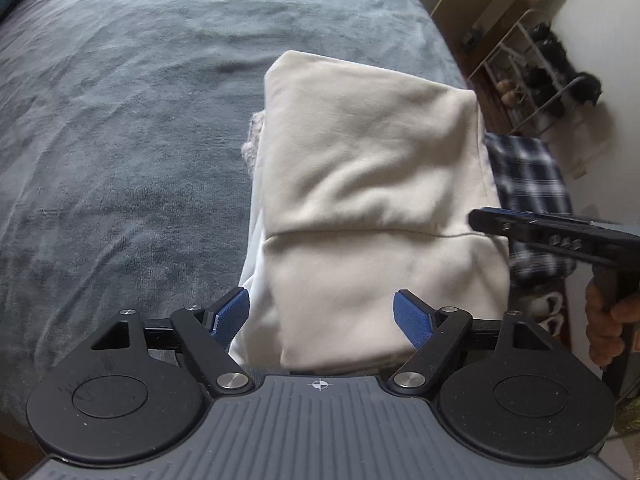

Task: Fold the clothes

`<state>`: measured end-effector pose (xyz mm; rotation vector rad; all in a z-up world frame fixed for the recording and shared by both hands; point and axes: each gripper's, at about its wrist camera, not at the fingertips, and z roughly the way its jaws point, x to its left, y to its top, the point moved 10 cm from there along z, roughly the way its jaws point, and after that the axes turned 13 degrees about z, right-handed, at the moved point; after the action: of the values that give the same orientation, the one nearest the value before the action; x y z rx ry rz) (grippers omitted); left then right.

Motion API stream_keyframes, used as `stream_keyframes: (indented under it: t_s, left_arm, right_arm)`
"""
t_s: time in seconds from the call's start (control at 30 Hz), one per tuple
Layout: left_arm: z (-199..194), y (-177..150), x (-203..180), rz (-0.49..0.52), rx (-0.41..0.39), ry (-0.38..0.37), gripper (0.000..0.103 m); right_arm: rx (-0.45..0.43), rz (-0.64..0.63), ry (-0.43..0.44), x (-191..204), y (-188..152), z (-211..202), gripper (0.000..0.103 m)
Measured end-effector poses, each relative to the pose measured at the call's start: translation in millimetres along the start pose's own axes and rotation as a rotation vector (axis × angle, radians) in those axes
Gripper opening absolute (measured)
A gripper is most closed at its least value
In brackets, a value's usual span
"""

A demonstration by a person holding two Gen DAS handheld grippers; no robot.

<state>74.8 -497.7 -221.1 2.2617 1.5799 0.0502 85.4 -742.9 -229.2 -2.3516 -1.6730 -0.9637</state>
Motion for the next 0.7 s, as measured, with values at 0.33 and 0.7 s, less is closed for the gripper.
stream_keyframes:
  t_s: [0.33,0.7]
  left_arm:
    - [21,-5,31,-0.253,-0.004,-0.224,0.057]
    - [30,-4,17,-0.121,0.028,-0.341,0.049]
  right_arm:
    - [-0.031,0.685,0.196,-80,-42,-18,0.051]
    - [-0.039,0.753,0.218,-79,-55,20,0.061]
